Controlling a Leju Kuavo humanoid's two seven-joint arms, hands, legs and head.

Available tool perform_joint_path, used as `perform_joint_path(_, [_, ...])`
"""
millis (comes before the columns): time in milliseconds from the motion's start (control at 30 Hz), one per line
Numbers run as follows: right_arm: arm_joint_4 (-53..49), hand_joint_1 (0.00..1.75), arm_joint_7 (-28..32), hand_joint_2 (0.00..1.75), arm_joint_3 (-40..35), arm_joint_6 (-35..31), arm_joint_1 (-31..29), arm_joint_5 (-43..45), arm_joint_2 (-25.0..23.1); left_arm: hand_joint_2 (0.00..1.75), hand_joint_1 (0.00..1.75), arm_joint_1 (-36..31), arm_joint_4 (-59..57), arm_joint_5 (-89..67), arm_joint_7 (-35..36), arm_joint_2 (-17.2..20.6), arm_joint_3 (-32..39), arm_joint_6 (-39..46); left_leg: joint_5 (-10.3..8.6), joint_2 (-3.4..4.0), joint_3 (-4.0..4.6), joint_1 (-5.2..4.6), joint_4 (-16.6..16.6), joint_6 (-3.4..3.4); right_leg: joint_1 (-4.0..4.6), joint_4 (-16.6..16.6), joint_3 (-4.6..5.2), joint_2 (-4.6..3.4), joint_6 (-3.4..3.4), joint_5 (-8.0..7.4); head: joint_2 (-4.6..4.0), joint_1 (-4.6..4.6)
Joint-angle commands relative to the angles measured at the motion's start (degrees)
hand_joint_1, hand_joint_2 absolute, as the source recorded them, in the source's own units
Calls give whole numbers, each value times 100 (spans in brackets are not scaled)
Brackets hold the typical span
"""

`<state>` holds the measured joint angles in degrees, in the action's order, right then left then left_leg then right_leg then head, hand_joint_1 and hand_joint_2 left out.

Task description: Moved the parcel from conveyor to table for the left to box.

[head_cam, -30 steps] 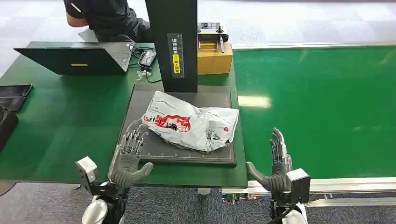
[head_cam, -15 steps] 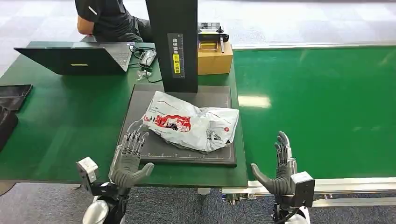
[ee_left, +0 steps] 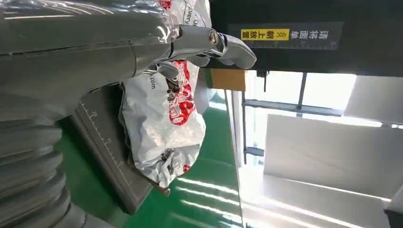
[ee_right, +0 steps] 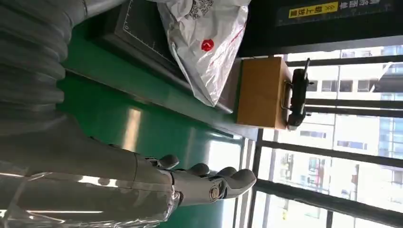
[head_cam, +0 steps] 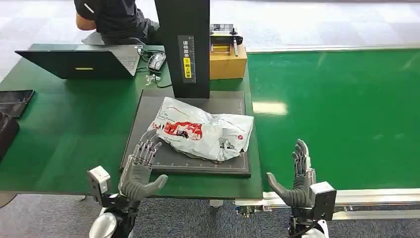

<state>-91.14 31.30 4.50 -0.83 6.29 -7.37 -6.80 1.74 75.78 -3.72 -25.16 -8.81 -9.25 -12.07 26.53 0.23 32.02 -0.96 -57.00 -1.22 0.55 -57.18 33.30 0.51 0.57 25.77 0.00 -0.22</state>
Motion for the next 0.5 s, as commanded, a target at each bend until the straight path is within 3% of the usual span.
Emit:
perform_joint_path(33, [70, 0, -126, 175, 220, 58, -8, -125, -187, 175, 0, -142, -41, -204, 43, -81, 124, -97, 1, -6, -13, 5, 8, 19, 1, 8, -15, -1, -11, 2, 0, 0])
perform_joint_path(267, [364, 0, -386, 175, 148, 364, -179, -139, -170, 175, 0, -857, -274, -1405, -218, -103, -242, 365, -6, -22, 4, 6, -1, 13, 3, 1, -2, 18, -7, -1, 0, 0])
perform_joint_path(500, [471, 0, -492, 175, 152, 407, -228, -116, -143, 175, 0, -1135, -398, -1669, -431, -59, -488, 397, -4, -3, -17, 3, 12, 17, 0, 12, -17, -3, -9, -5, 0, 0])
